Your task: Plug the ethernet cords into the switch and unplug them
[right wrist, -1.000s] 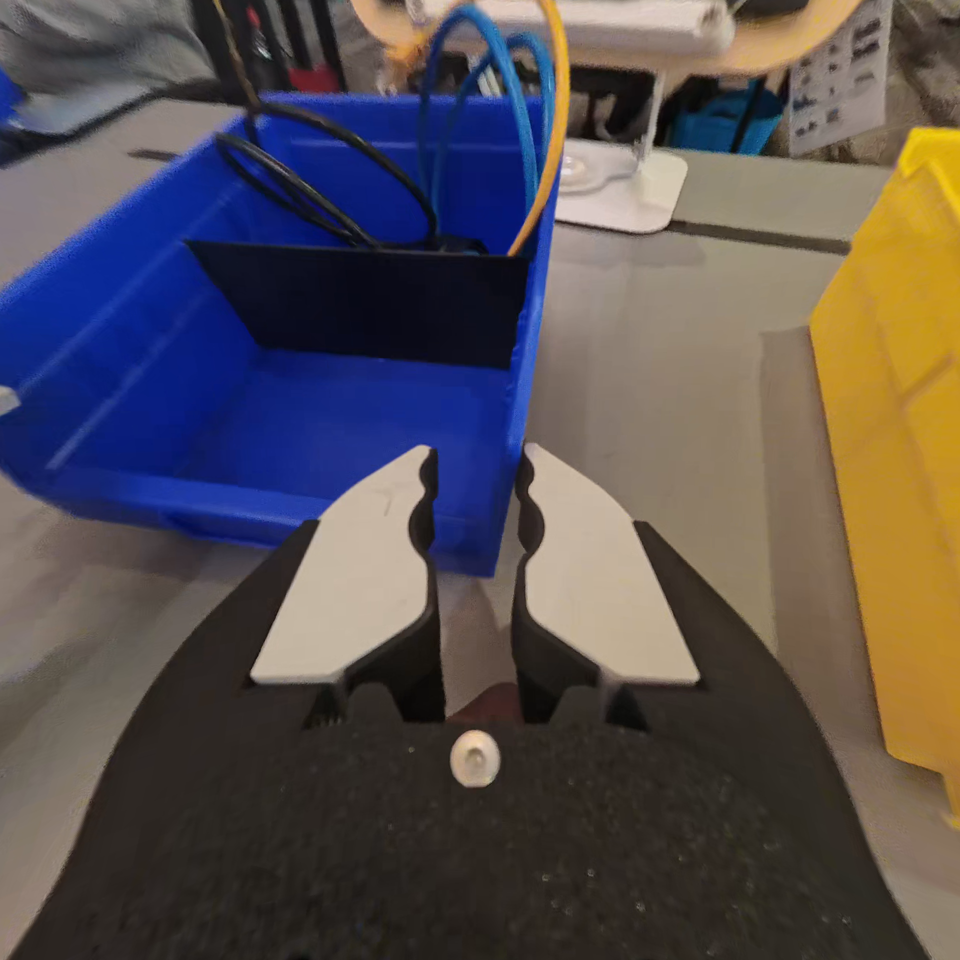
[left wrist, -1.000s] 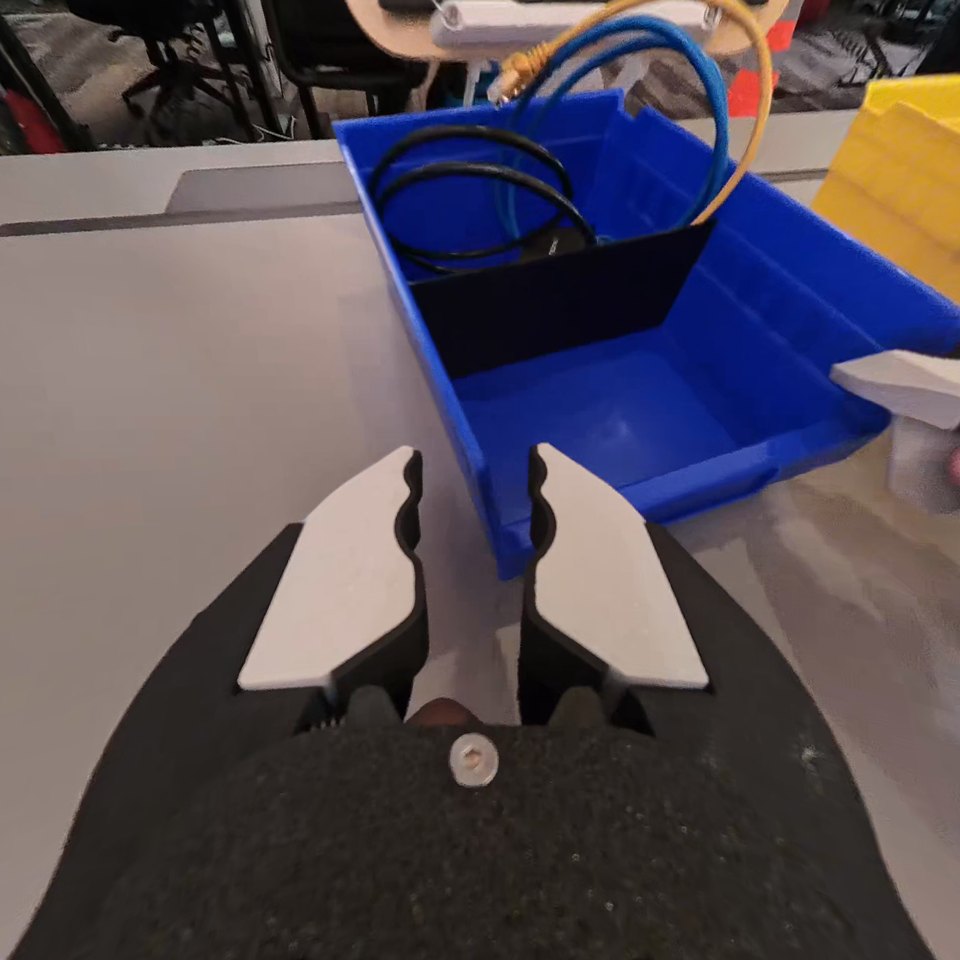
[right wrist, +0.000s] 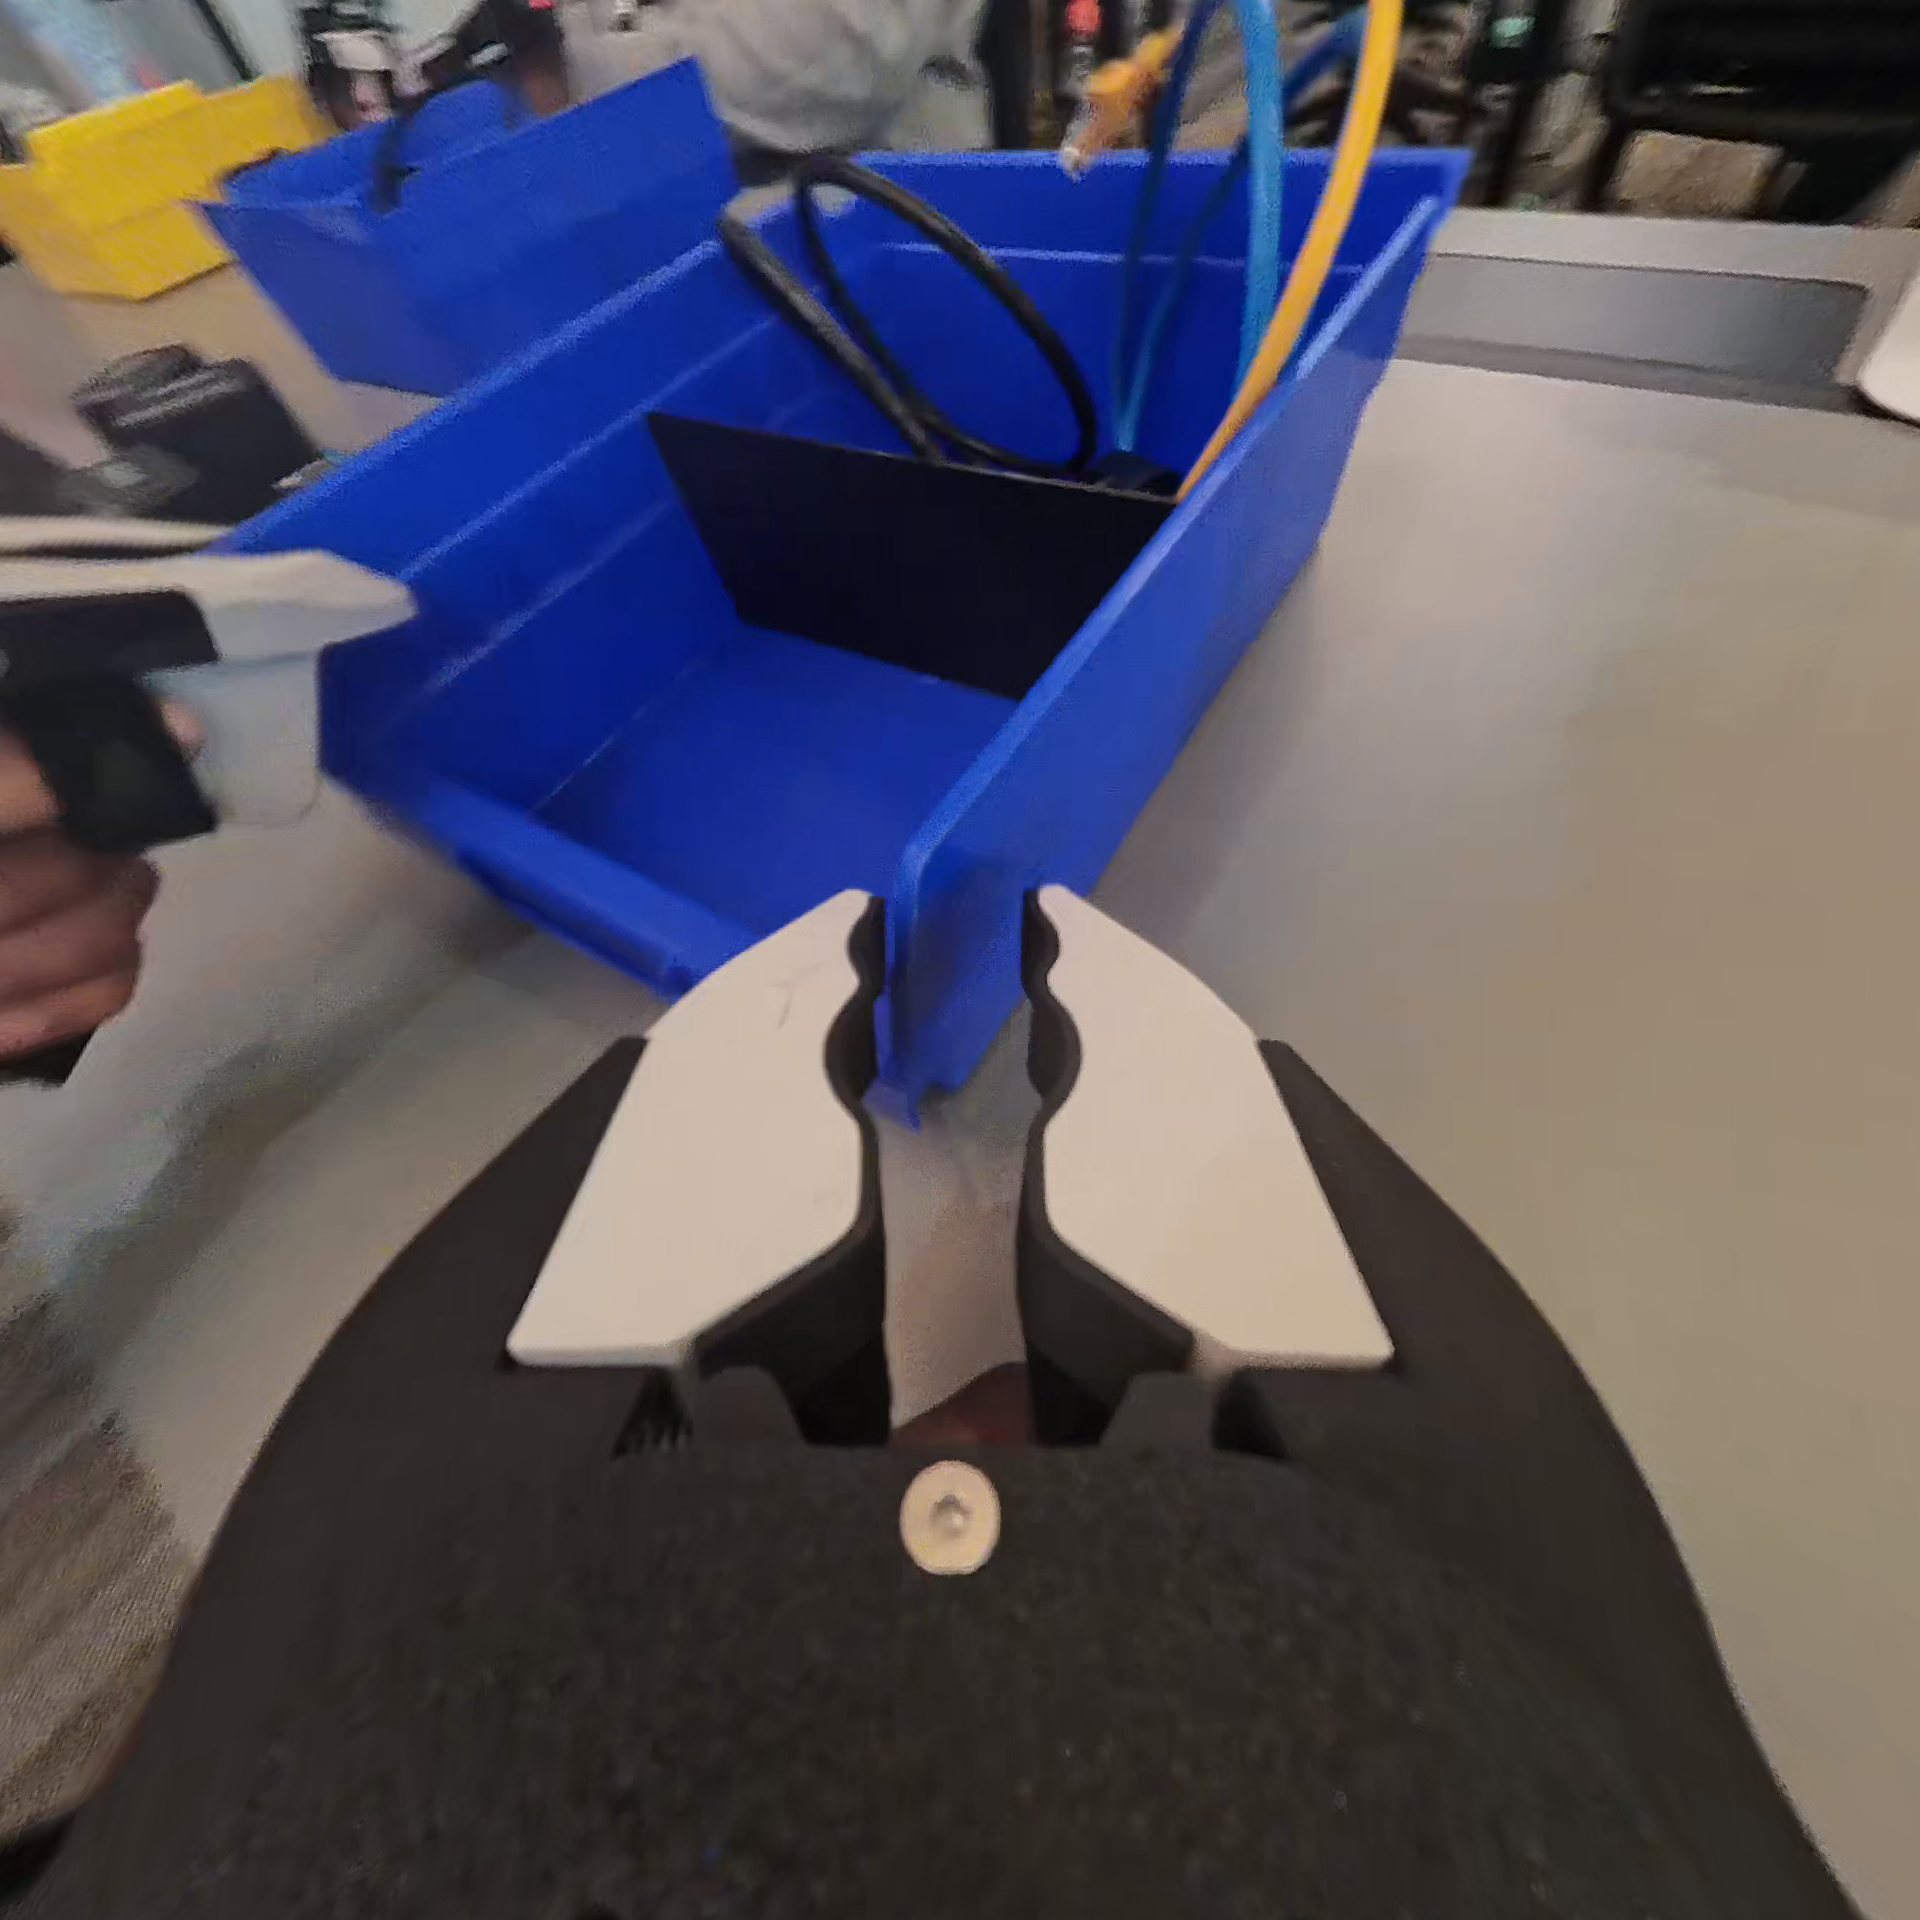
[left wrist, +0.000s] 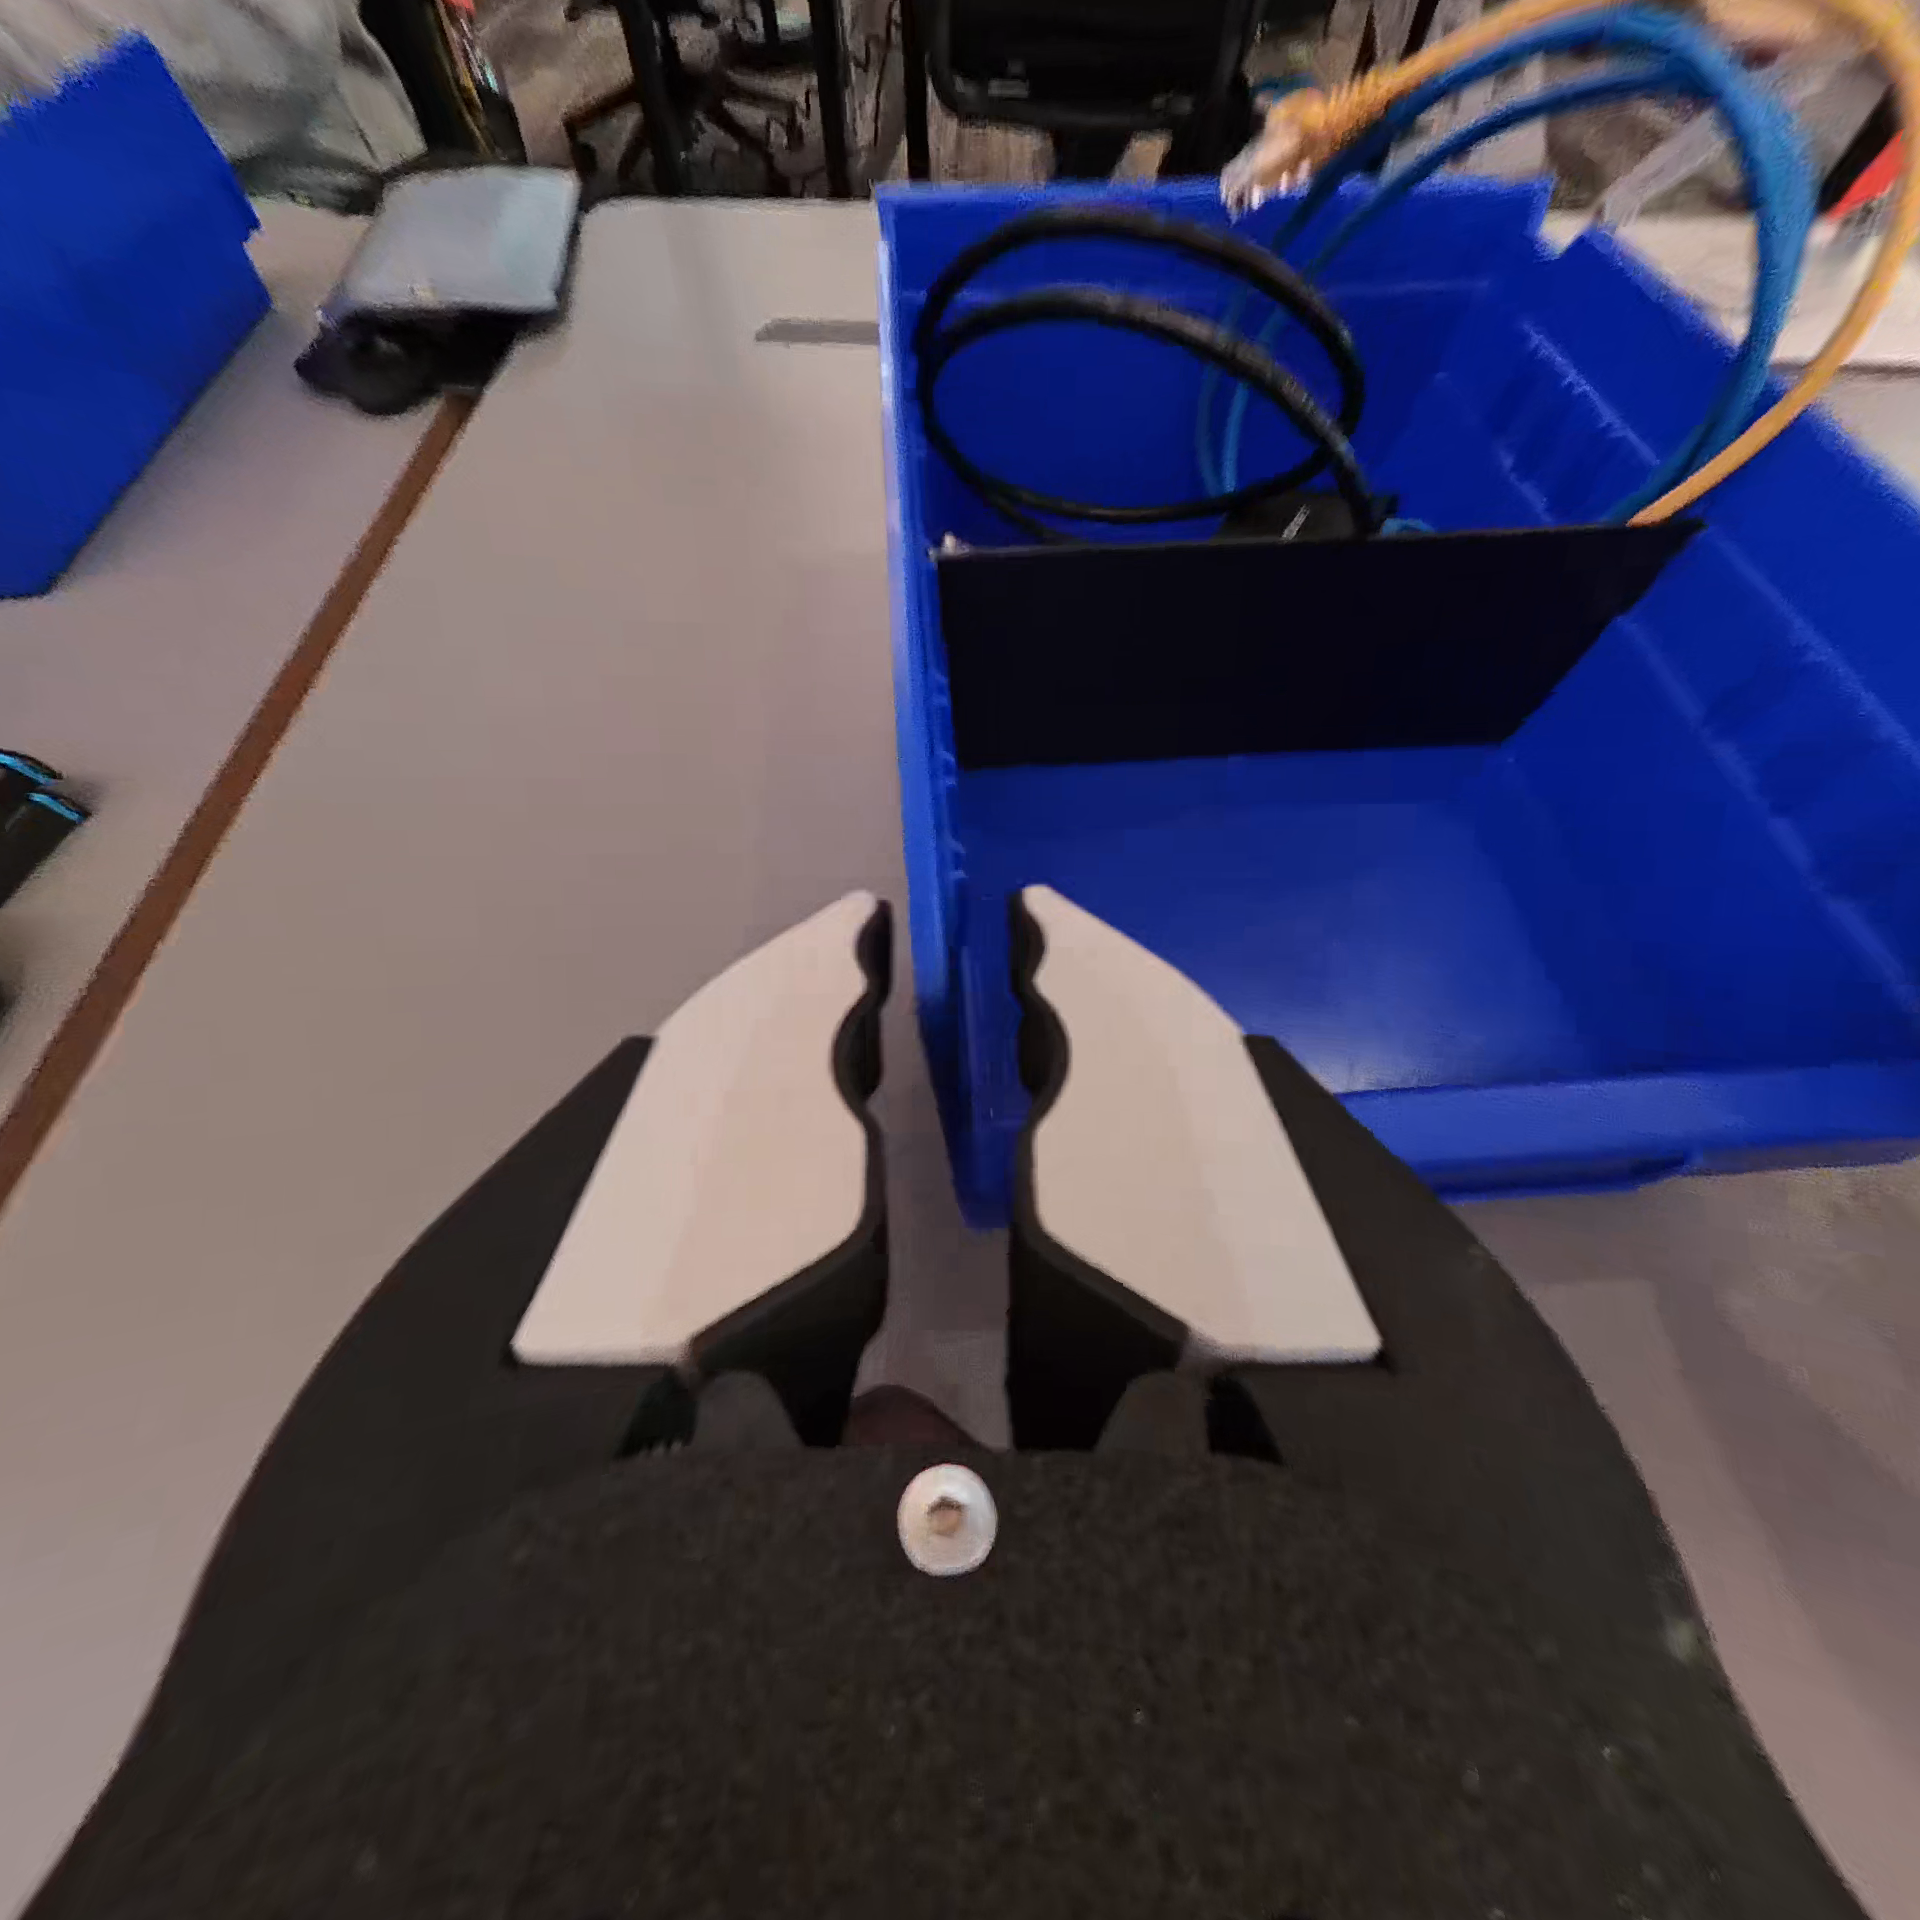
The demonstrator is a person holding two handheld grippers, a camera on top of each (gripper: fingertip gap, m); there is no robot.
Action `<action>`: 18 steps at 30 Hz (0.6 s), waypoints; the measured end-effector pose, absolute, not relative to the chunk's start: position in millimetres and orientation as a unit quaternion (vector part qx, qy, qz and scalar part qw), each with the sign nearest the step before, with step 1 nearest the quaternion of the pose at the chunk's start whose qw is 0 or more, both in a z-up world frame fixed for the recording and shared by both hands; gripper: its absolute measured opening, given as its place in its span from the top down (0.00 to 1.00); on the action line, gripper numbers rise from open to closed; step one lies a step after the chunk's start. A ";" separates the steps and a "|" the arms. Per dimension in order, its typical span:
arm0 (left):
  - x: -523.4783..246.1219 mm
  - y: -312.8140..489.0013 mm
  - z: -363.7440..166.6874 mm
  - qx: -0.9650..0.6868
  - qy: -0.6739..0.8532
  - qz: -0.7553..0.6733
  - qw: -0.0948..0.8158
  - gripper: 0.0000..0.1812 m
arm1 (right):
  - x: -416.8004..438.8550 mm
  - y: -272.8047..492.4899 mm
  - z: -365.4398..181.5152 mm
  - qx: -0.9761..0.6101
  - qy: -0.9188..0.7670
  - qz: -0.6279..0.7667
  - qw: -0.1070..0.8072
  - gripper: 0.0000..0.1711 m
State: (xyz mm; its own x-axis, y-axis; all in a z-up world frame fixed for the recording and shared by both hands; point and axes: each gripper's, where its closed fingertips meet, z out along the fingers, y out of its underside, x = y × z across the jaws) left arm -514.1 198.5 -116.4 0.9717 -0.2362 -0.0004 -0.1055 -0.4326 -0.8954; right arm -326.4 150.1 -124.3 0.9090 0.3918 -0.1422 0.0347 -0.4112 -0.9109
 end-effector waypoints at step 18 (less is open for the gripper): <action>-250.8 33.6 -88.5 -0.736 0.292 -0.298 0.533 0.82 | 26.5 29.0 -101.8 -0.777 -0.090 0.136 0.608 0.88</action>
